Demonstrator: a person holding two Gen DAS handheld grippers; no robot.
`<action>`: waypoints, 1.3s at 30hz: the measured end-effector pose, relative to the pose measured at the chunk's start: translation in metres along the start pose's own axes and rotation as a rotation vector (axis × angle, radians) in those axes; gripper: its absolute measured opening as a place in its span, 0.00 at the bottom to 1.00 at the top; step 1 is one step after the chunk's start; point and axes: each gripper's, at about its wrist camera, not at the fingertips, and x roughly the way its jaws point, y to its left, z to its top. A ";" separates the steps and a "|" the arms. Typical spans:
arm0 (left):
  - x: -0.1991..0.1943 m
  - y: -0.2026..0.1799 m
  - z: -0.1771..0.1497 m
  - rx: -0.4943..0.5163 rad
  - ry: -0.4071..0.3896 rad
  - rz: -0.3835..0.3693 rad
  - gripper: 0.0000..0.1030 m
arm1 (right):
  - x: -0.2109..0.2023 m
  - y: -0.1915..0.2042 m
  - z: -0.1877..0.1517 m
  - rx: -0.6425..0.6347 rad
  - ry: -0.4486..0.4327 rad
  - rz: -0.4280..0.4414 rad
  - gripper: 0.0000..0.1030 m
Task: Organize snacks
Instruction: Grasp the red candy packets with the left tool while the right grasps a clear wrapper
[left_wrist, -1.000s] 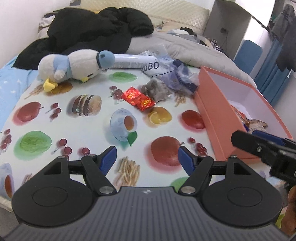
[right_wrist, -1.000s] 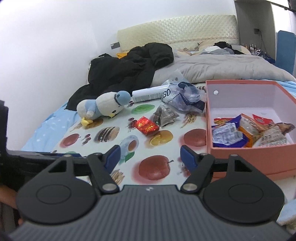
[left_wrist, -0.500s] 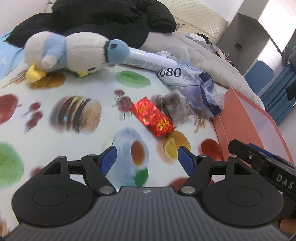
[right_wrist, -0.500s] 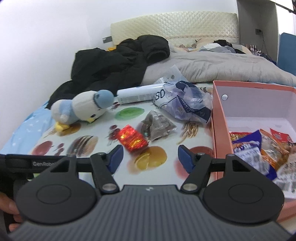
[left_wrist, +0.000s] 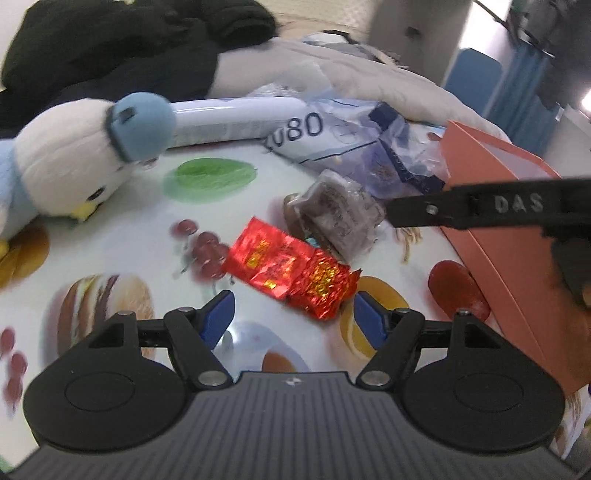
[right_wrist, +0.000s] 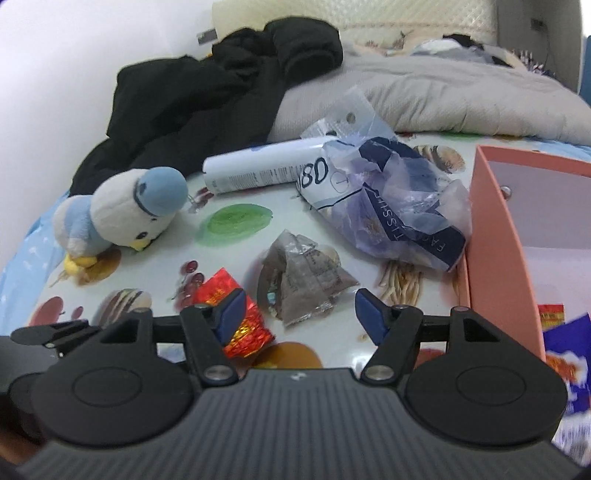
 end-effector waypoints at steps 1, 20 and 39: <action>0.003 0.000 0.001 0.015 0.000 -0.015 0.73 | 0.004 -0.003 0.002 0.007 0.015 0.012 0.66; 0.042 -0.017 0.008 0.244 0.039 -0.064 0.61 | 0.077 -0.011 0.037 -0.128 0.145 0.049 0.64; 0.028 -0.025 -0.009 0.197 0.055 -0.032 0.35 | 0.071 0.001 0.019 -0.227 0.153 -0.023 0.48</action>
